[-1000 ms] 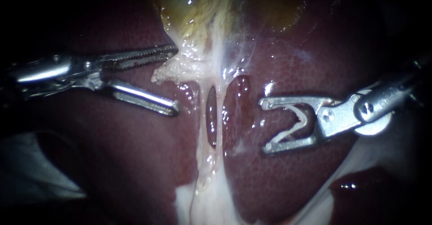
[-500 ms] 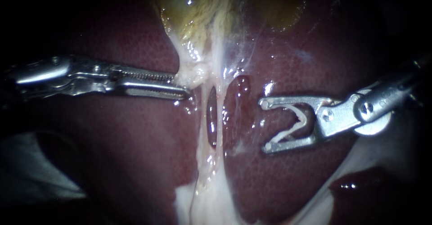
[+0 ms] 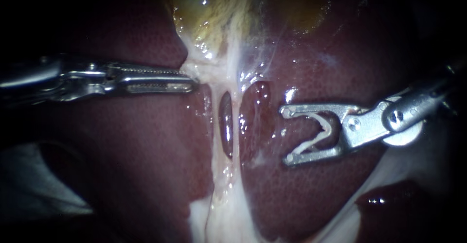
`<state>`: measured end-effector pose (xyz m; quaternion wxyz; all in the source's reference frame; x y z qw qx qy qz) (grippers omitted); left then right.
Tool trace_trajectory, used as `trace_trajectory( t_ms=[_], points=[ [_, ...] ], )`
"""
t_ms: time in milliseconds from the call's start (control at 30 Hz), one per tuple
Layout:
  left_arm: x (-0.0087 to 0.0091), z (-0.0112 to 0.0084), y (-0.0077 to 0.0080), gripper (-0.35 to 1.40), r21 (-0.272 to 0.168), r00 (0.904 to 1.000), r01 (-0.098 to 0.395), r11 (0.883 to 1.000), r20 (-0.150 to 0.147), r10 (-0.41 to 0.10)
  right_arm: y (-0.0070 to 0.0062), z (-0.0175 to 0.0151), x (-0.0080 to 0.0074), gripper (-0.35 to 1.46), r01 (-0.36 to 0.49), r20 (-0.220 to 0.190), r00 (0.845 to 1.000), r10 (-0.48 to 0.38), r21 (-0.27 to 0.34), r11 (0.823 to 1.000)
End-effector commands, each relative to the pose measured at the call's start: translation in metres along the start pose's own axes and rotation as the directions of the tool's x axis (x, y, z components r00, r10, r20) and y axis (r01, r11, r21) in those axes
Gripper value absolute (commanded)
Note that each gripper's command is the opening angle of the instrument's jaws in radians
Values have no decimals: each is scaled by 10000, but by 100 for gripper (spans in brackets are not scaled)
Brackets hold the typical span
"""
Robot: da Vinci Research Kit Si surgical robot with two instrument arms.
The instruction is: Grabbing gallbladder
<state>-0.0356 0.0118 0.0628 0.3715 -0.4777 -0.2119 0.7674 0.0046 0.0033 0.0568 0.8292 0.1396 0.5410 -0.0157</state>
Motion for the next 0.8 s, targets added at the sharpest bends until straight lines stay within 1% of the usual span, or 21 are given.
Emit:
trace_trajectory(
  t_ms=[33,133,267,400,500,800],
  points=[
    [7,-6,0,-35,-22,10000,19,10000,-17,-19,0,0,0,50,0,0,10000,0,-1,10000],
    [22,-22,-2,-35,93,9999,115,9999,-39,-115,0,0,0,50,0,0,10000,0,-2,10000],
    [37,-43,-14,-35,289,9997,221,9993,-45,-219,0,0,0,50,0,0,10000,0,0,10000],
    [42,-59,-23,-35,430,9993,372,9984,-95,-368,0,0,0,50,0,0,10000,0,0,10000],
    [42,-61,-24,-35,494,9991,405,9980,-107,-400,0,0,0,50,0,0,10000,0,0,10000],
    [43,-58,-23,-35,559,9990,428,9975,-125,-421,0,0,0,50,0,0,10000,0,0,10000]
  ],
)
